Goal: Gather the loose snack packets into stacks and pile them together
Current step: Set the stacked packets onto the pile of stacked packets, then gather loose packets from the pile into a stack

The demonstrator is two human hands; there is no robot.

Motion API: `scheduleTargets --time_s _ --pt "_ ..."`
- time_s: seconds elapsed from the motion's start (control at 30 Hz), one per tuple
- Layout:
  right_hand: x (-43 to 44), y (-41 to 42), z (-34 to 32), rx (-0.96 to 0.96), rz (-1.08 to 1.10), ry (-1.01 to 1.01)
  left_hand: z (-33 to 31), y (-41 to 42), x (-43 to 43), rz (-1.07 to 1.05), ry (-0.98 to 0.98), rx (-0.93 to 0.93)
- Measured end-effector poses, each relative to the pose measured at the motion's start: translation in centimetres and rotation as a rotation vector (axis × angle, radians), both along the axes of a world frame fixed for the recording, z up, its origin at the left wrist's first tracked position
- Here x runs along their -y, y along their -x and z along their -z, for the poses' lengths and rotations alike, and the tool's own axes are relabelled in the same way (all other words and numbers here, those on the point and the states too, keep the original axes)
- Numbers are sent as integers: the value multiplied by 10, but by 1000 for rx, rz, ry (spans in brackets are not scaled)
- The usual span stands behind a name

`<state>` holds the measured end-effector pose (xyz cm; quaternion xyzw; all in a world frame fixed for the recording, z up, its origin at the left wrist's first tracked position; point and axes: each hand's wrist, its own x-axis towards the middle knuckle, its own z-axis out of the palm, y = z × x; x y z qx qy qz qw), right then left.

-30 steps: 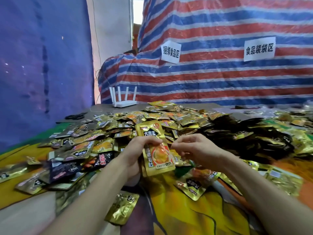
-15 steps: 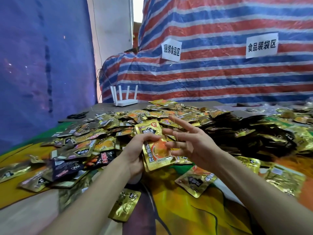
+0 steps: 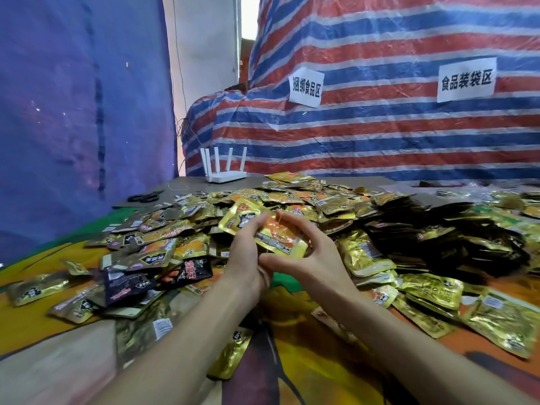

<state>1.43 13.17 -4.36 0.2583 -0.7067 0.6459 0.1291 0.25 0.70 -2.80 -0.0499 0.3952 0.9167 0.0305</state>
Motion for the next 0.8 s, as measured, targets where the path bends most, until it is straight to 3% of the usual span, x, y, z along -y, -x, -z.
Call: scheduleTargets --time_s 0.23,0.47,0.63,0.8 --pt "-8 10 3 -16 107 -17 -3 -5 -5 120 89 -25" --pt "-16 10 -8 -214 228 -535 2 -6 -7 39 316 -42" --pt "-33 8 -23 -235 281 -541 8 -3 -13 10 408 -160" --pt "-100 26 -75 -167 559 -509 13 7 -10 -45 438 -202"
